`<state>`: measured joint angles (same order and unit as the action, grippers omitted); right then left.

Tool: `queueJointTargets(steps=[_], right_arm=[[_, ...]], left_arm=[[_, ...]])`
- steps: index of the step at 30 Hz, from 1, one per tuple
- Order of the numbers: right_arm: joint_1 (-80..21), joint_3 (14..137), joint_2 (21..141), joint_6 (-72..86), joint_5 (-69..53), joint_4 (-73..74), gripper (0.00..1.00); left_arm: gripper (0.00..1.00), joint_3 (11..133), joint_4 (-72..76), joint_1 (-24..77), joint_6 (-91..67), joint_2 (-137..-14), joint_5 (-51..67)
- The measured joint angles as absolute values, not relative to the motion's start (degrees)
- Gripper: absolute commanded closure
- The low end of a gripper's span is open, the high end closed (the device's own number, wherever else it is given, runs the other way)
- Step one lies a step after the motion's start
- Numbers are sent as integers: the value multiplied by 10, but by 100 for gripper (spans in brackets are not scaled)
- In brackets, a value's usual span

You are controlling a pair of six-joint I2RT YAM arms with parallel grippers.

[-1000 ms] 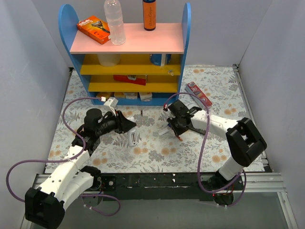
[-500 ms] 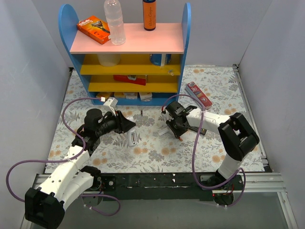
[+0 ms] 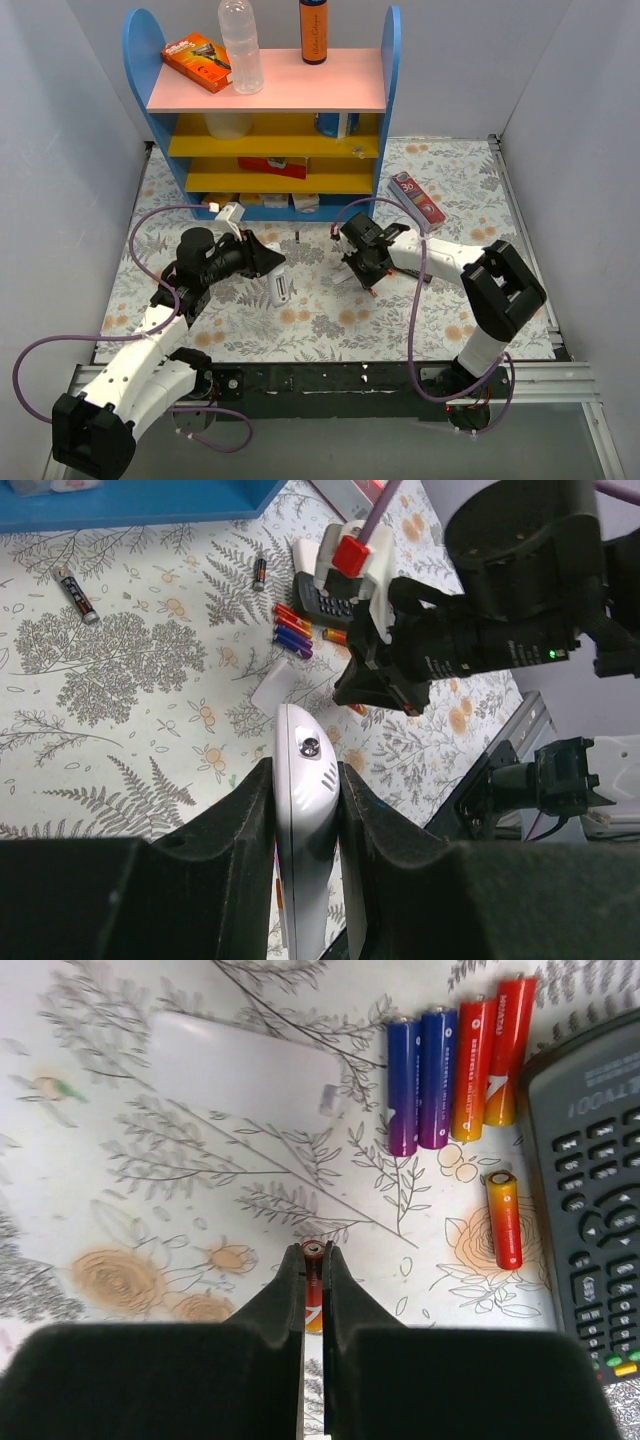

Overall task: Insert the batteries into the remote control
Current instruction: Pick up the battery from the center of the board, then load the battery into the remote control.

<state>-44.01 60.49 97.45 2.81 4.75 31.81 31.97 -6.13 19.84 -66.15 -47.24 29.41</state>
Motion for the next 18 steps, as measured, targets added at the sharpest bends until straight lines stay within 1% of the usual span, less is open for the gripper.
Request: queueJointTargets(steps=[3,9,14,18], right_arm=[[-453,605,937,32,48,316,99],[-496,601,806,58,42,260,99],[-547,573,714,83,39,153,99],[-587,514,652,102,30,34,99]], left_arm=[[100,317,-47,198,-675,-470,290],[100,284,10,198,-713,-439,278],[100,247,74,198,-752,-416,270],[100,212,138,198,-787,-407,265]])
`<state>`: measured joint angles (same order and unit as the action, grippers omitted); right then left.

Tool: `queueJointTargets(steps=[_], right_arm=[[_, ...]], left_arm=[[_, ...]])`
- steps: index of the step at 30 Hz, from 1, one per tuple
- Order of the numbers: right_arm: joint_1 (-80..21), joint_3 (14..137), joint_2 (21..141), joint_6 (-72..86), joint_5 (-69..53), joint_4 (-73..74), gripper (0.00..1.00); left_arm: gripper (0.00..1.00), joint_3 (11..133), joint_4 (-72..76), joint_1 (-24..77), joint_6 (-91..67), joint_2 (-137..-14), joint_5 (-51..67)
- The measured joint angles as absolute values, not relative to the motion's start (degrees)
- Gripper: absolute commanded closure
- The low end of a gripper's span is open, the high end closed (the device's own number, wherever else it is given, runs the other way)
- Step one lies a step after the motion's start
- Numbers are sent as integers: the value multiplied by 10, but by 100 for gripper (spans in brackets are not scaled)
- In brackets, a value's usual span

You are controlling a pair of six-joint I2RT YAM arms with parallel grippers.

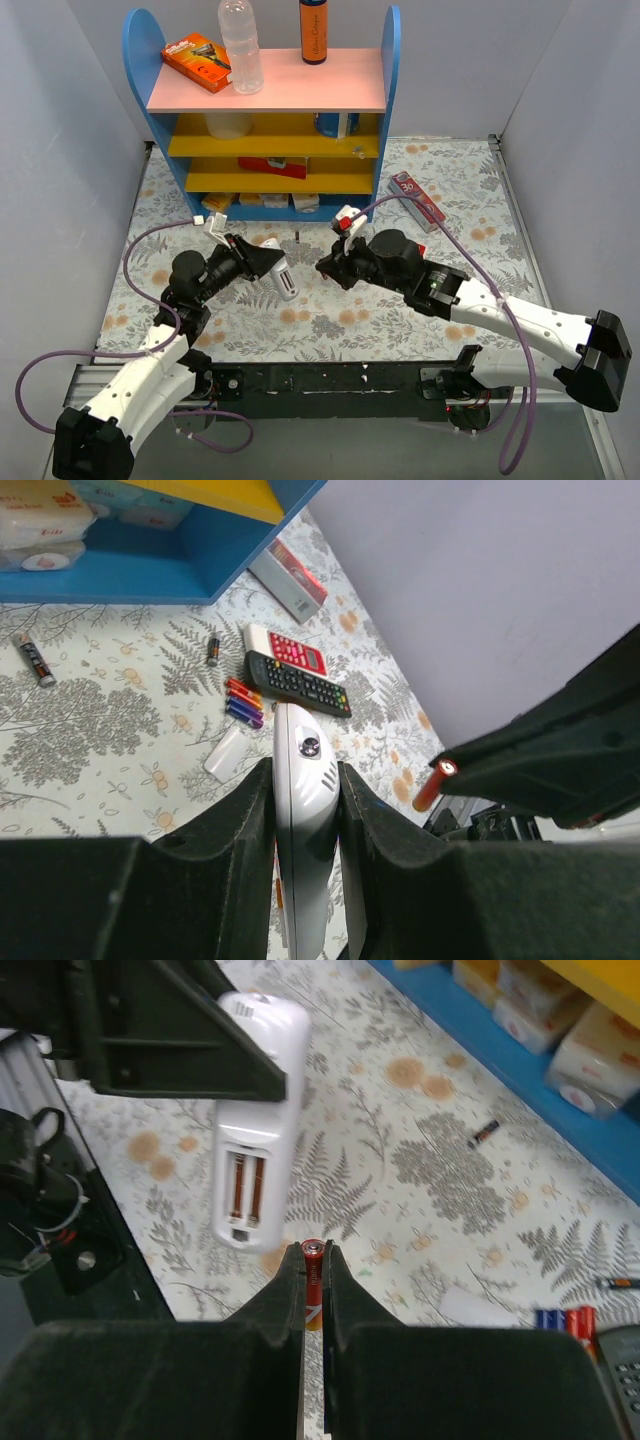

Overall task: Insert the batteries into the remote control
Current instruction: Load the battery into the remote control.

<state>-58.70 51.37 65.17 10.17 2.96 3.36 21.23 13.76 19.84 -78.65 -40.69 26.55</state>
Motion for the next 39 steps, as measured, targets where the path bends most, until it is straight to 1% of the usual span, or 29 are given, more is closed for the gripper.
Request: queueJointTargets(steps=[4,9,18,28,39], right_arm=[[-618,458,619,107,26,-75,99],[-665,417,616,88,40,-188,99],[-692,388,634,41,63,-321,99],[-695,380,669,23,83,-375,99],[-695,376,695,21,91,-391,99]], left_arm=[[100,185,198,198,-817,-408,266],[100,183,242,198,-836,-409,273],[100,177,285,198,-864,-409,286],[100,164,310,198,-900,-409,295],[100,163,317,198,-915,-404,295]])
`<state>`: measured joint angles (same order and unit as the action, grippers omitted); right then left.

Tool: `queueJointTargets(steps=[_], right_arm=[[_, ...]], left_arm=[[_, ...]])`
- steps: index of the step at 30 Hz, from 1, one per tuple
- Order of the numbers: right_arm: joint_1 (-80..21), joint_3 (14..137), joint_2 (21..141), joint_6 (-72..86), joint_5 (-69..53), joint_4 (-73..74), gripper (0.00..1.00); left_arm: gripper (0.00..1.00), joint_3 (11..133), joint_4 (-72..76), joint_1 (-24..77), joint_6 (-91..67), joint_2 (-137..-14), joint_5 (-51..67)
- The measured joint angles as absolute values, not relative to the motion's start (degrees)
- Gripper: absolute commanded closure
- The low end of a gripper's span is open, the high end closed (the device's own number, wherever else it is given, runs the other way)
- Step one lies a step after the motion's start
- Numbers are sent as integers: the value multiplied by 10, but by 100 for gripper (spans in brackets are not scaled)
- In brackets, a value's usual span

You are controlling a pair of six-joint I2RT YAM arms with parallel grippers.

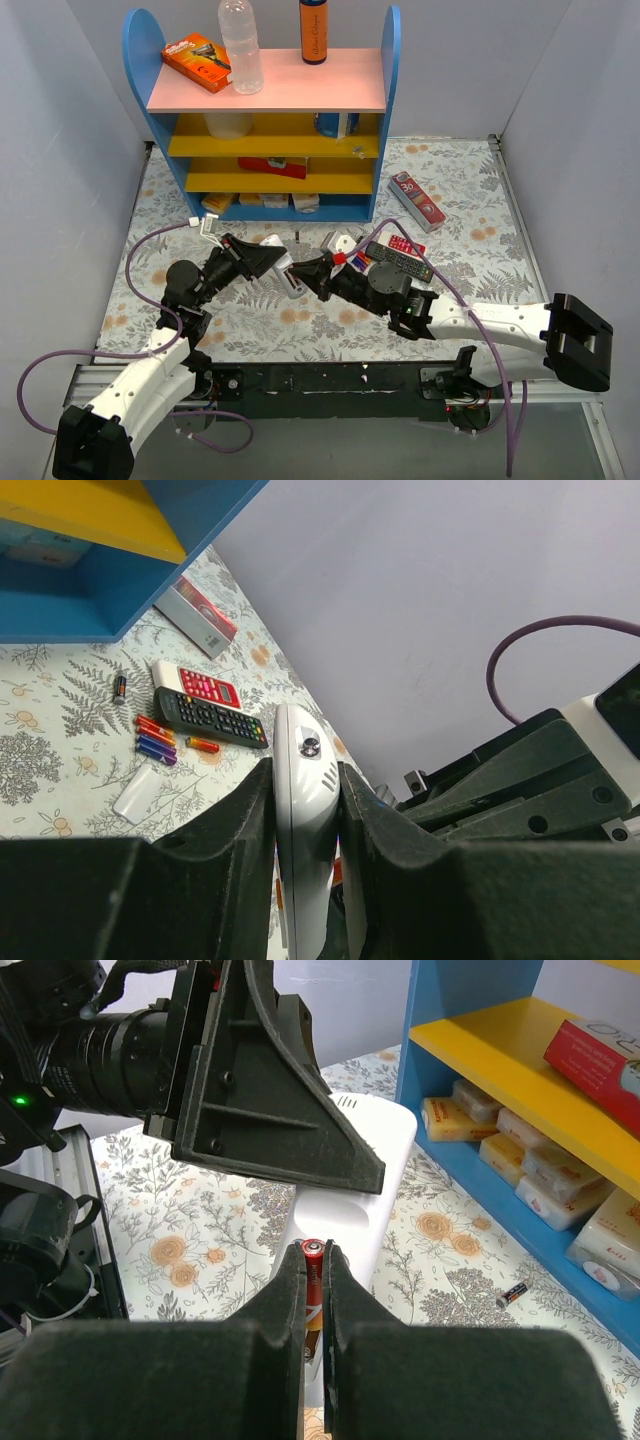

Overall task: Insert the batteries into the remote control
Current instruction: Load the battery into the remote control.

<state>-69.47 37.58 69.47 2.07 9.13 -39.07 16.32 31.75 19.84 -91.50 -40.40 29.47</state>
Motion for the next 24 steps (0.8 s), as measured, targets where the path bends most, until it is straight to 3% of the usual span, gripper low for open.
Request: queueJointTargets(steps=[24], right_arm=[[-698,370,748,39,128,-416,99]], left_arm=[[100,162,279,198,-876,-397,278]])
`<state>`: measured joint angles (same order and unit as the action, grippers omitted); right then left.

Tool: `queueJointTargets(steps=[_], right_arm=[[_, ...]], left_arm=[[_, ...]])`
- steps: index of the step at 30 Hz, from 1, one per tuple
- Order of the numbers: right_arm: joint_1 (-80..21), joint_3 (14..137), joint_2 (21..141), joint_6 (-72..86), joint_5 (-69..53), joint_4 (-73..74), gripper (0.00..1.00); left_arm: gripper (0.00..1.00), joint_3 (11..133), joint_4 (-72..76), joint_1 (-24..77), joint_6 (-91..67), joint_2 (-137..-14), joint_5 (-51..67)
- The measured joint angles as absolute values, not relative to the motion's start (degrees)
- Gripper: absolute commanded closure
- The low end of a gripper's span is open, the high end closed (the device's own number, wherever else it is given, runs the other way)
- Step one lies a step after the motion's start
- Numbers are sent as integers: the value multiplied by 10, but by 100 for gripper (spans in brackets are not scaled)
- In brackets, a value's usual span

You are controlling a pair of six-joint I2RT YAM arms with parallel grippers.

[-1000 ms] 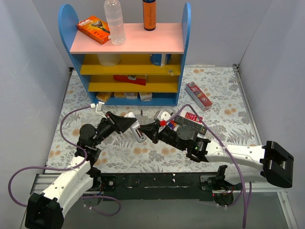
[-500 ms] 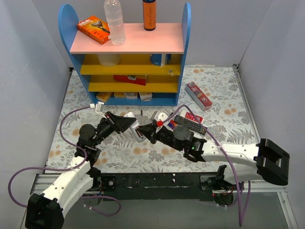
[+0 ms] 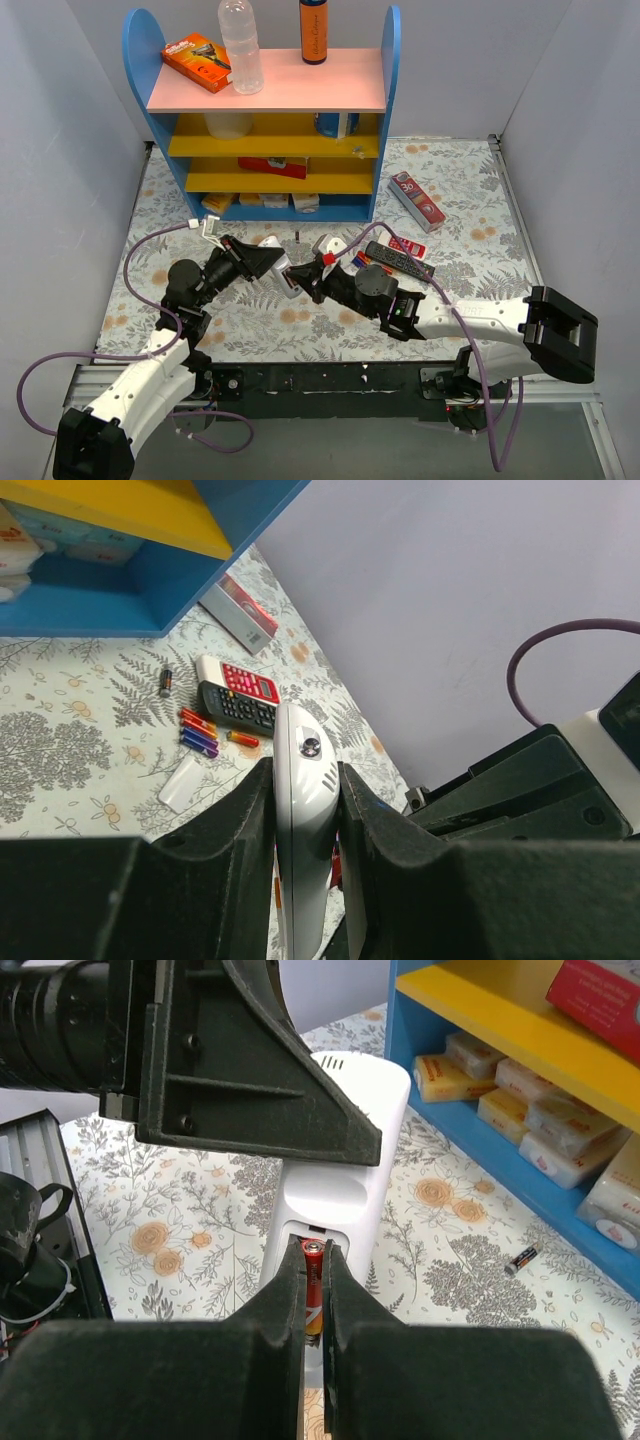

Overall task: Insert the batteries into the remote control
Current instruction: Load the battery into the remote control.

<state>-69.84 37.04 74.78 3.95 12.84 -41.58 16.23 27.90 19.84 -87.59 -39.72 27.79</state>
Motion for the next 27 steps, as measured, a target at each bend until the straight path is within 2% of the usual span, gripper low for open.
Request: queueJointTargets(steps=[13,27], right_arm=[[-698,371,775,76,141,-422,86],[-699,371,789,90,158,-425,83]], left_arm=[[100,162,250,198,-846,-391,271],[100,162,239,198,-844,-406,267]])
